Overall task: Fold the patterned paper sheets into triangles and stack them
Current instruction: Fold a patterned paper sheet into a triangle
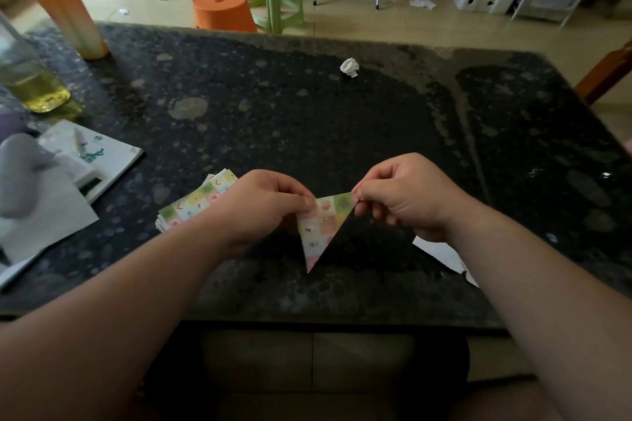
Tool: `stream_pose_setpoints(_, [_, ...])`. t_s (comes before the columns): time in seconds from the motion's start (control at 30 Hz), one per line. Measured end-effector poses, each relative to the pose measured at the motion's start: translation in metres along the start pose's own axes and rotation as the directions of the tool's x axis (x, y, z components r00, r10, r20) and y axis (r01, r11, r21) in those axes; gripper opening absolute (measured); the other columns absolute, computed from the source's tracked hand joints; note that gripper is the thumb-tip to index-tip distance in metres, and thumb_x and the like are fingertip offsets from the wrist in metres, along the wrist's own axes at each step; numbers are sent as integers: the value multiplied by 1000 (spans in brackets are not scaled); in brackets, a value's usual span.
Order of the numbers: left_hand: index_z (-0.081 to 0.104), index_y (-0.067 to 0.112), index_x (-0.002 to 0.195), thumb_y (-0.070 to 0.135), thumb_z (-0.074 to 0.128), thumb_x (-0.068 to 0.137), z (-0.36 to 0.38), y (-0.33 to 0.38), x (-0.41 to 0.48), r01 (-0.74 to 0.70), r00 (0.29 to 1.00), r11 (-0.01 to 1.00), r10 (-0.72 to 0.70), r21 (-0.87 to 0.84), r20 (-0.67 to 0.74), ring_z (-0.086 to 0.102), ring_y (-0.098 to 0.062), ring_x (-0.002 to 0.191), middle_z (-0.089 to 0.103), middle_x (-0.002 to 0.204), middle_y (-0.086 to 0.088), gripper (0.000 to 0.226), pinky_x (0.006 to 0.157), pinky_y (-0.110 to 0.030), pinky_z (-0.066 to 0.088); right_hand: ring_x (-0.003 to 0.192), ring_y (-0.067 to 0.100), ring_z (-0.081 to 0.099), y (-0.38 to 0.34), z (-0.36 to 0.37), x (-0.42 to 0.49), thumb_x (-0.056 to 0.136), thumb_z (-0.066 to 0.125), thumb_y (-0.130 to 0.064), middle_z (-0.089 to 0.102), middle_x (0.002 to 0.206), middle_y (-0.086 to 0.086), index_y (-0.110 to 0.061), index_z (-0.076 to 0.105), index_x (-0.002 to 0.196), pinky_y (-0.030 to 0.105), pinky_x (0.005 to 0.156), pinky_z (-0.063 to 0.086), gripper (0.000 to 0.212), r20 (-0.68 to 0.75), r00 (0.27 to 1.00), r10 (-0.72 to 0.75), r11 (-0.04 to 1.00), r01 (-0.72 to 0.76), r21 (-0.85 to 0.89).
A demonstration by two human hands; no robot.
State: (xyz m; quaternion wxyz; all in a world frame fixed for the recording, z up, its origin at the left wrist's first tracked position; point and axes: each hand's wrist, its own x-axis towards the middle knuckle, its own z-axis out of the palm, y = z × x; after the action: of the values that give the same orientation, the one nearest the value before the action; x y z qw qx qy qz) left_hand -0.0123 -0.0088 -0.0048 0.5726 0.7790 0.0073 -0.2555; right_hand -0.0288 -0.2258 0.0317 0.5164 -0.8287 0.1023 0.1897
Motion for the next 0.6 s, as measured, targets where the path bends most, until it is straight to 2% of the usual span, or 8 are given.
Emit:
stream_pose_setpoints(0.1, [78,13,79,7,73,91,-6,0,0,0,1000,1000,0,17,-7,69,-18,74,77,83,-9,14,76,-34,57,52,8,55,1,-5,1,93,67,-6,74,69,5,-2,76,86,19,42,41,12,-19,1000,11,1000,-11,15])
stream_pose_setpoints(0.2, [78,15,76,7,70,93,-14,-3,3,12,999,999,-10,36,-52,67,-23,78,75,79,-9,20,75,-36,56,51,8,54,4,-6,2,93,66,-5,73,67,5,2,75,87,19,42,41,13,-40,999,36,998,-34,54])
stream_pose_setpoints(0.3, [74,10,83,7,63,97,-12,-3,4,25,991,993,-40,-115,-127,66,-30,84,72,81,-10,17,74,-41,56,50,9,52,6,-6,4,91,66,-1,72,66,7,5,74,85,20,42,42,12,-75,996,50,991,-40,131])
stream_pose_setpoints(0.33, [72,7,91,14,64,97,-10,-2,3,29,993,979,-51,-202,-105,66,-33,89,73,89,-12,13,79,-45,57,50,9,52,6,-6,4,91,67,-1,72,67,8,3,75,83,21,43,42,12,-76,996,54,989,-43,140])
stream_pose_setpoints(0.43, [69,4,111,43,68,84,-2,-1,1,89,994,935,-63,-343,84,72,-35,99,74,109,-18,47,83,-49,58,52,9,54,7,-5,5,91,68,-4,74,70,8,-2,76,83,22,45,44,12,-72,995,62,990,-52,133])
stream_pose_setpoints(0.5, [77,11,99,39,71,79,2,0,-1,70,990,962,-34,-265,137,74,-31,95,76,104,-17,35,85,-49,59,54,9,55,8,-3,5,92,68,-4,74,71,8,-2,76,85,23,46,45,11,-58,996,66,989,-58,134])
stream_pose_setpoints(0.57, [80,20,77,33,74,76,2,2,0,47,996,985,-33,-166,86,74,-28,91,77,97,-14,15,90,-49,59,54,10,56,8,-1,6,92,69,-6,75,72,8,-1,76,86,23,47,46,11,-37,997,66,989,-60,137])
stream_pose_setpoints(0.6, [80,20,73,32,75,76,2,2,1,53,997,988,-45,-143,62,74,-28,92,78,96,-13,13,90,-48,59,54,9,56,8,-1,6,92,69,-6,75,72,8,-1,76,87,23,47,46,10,-27,997,67,990,-63,128])
